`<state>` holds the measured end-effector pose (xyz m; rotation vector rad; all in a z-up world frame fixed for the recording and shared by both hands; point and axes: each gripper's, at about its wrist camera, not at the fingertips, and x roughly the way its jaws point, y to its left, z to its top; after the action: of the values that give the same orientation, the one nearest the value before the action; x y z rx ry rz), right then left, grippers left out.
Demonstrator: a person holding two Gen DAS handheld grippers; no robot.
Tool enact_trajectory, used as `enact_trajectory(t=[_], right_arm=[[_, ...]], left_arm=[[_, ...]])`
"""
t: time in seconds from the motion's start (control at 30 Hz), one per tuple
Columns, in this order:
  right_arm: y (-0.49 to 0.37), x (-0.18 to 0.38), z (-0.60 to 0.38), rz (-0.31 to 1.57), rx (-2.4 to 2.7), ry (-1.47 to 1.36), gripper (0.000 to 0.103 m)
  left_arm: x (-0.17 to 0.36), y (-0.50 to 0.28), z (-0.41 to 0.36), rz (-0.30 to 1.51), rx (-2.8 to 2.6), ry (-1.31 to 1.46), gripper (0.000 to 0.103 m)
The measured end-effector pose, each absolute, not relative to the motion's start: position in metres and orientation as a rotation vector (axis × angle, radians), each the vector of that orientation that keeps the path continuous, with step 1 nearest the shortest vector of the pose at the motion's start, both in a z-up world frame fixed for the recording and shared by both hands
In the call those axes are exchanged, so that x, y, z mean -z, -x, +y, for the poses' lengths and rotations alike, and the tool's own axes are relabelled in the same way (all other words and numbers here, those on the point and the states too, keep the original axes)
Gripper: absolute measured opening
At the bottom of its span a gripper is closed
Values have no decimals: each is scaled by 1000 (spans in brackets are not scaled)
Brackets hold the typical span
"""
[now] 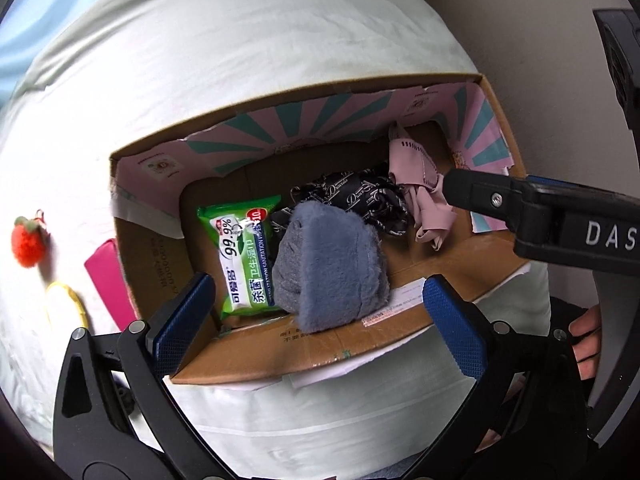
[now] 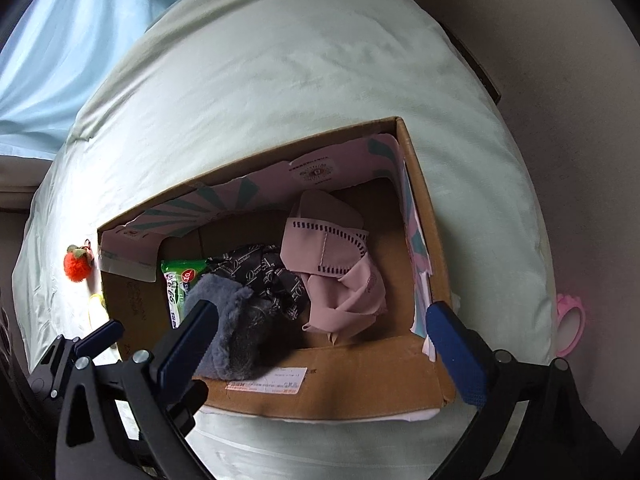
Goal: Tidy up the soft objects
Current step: 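Open both tools to drop the pouch and mask into the box, then move both tools back toward the remaining items on the bed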
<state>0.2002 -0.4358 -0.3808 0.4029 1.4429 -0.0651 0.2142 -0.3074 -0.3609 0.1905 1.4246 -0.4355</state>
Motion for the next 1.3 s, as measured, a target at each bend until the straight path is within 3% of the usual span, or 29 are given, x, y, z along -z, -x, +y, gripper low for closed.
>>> enact_trajectory(t=[0.23,0.63,1.0,1.3], right_arm=[[-187,353,-431,1406,55,-406,103],[-151,256,-403,1230,33,-347,103],[-103,169,-329,1048,0,-230,103],[-64,131,-241,920,12,-202,103]], left_arm=[[328,-204,-293,1370,442,-153,103],[238,-166,-239,1225,428,-84,103],[155,-118,-122,1044,316,33,103],[114,-85,-9,909,239,42,103]])
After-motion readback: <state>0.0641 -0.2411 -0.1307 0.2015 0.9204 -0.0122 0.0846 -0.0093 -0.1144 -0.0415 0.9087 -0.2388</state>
